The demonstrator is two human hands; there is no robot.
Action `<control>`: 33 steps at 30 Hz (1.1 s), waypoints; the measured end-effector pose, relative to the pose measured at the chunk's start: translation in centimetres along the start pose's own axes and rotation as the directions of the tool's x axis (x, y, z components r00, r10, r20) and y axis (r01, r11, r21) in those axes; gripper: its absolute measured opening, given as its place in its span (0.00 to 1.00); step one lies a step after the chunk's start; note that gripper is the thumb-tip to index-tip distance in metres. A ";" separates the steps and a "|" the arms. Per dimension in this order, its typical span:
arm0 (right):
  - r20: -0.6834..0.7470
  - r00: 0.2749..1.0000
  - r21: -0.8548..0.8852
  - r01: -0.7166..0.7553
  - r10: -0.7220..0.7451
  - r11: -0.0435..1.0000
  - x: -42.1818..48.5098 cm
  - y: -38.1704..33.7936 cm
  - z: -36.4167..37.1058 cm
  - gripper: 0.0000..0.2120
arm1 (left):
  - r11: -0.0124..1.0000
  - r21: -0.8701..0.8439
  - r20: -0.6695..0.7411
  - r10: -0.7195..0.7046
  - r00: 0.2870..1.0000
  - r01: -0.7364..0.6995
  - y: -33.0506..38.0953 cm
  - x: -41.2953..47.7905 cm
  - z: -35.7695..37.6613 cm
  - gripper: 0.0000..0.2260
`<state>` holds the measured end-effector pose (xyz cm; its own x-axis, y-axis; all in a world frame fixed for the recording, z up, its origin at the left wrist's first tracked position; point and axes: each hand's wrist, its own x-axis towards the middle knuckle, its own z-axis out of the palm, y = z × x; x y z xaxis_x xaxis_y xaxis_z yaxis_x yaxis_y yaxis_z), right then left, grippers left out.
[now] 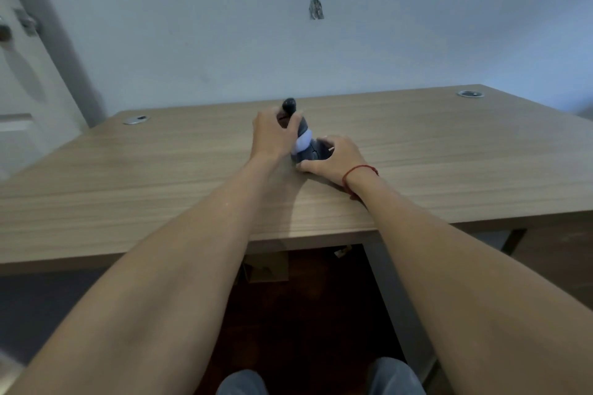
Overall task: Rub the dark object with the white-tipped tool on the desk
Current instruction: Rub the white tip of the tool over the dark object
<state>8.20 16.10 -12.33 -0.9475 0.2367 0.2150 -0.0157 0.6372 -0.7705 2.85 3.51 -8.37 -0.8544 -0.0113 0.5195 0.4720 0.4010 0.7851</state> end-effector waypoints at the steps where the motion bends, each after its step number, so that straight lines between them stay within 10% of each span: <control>1: 0.005 1.000 0.013 -0.006 0.006 1.000 0.0 0.0 0.0 0.27 | 0.999 0.036 0.019 -0.016 1.000 0.016 -0.4 0.1 0.0 0.12; 17: -0.039 0.999 -0.004 0.014 -0.015 1.000 0.2 0.4 0.1 0.26 | 0.966 0.256 0.018 0.041 0.999 -0.044 -2.9 -0.1 -1.0 0.14; 33: 0.039 0.999 0.000 0.000 0.000 1.000 0.1 -0.1 -0.2 0.31 | 0.991 0.130 -0.011 0.034 0.999 -0.032 -0.4 0.3 -1.1 0.12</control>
<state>8.16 16.15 -12.10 -0.9591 0.2083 0.1917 -0.0156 0.6372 -0.7705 2.62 2.29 -8.17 -0.8354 -0.0082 0.5496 0.4670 0.5168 0.7175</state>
